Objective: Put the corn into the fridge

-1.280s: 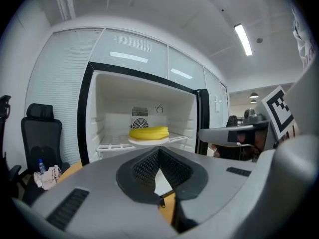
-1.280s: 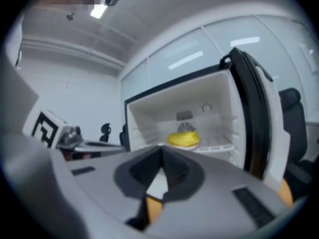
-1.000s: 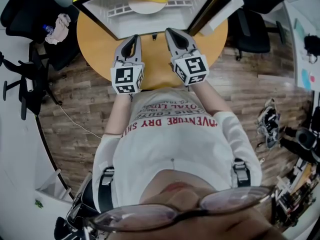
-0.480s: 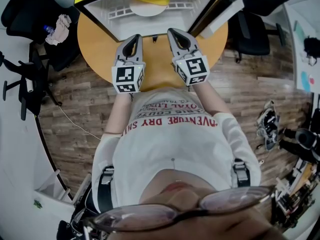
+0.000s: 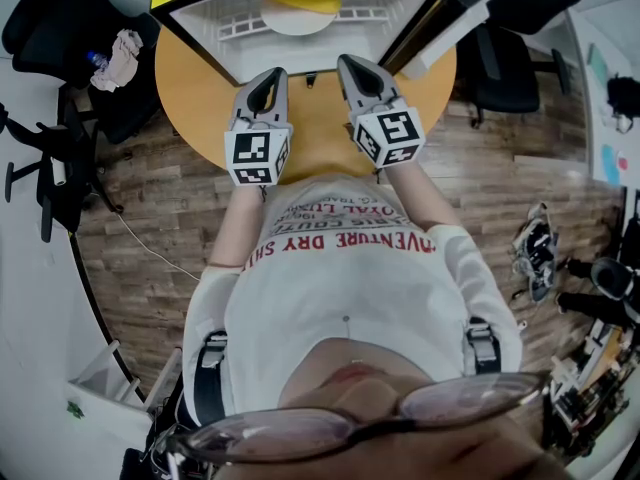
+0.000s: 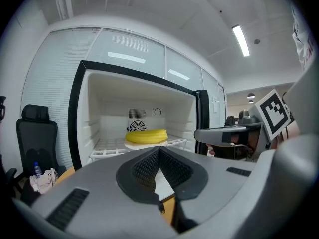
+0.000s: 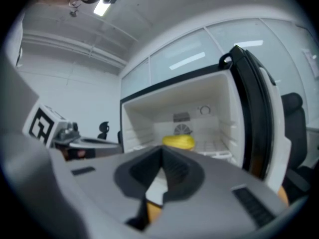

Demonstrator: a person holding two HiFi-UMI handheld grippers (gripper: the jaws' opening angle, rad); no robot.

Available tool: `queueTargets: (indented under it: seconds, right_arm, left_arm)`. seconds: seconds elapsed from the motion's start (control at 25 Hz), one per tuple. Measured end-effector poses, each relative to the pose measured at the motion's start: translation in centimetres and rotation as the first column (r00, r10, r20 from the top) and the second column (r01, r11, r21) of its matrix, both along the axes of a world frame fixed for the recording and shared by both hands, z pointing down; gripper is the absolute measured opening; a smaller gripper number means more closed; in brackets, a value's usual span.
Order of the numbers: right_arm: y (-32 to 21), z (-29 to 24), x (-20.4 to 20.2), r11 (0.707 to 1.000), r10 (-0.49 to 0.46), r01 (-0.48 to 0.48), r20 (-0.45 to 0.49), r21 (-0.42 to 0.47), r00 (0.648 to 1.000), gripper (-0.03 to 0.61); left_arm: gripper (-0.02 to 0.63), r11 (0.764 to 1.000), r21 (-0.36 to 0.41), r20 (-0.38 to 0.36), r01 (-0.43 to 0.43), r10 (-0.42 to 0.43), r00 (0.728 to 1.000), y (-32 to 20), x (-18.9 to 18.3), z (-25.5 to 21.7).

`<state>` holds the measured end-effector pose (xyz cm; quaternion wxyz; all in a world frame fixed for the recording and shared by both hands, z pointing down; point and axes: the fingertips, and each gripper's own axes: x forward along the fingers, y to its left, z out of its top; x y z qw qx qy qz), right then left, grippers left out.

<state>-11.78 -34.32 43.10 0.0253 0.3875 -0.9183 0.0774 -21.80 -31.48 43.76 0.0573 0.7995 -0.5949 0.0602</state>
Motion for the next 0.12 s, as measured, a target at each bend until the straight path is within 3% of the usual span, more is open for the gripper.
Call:
queueTargets:
  seconds: [0.12]
  right_arm:
    - [-0.14,0.16,-0.02,1.0,0.003,-0.003,-0.015,0.009,1.0,0.028]
  left_arm:
    - [0.026,1.0,0.001,0.0,-0.004,0.004,1.0,-0.15,-0.01,0.04]
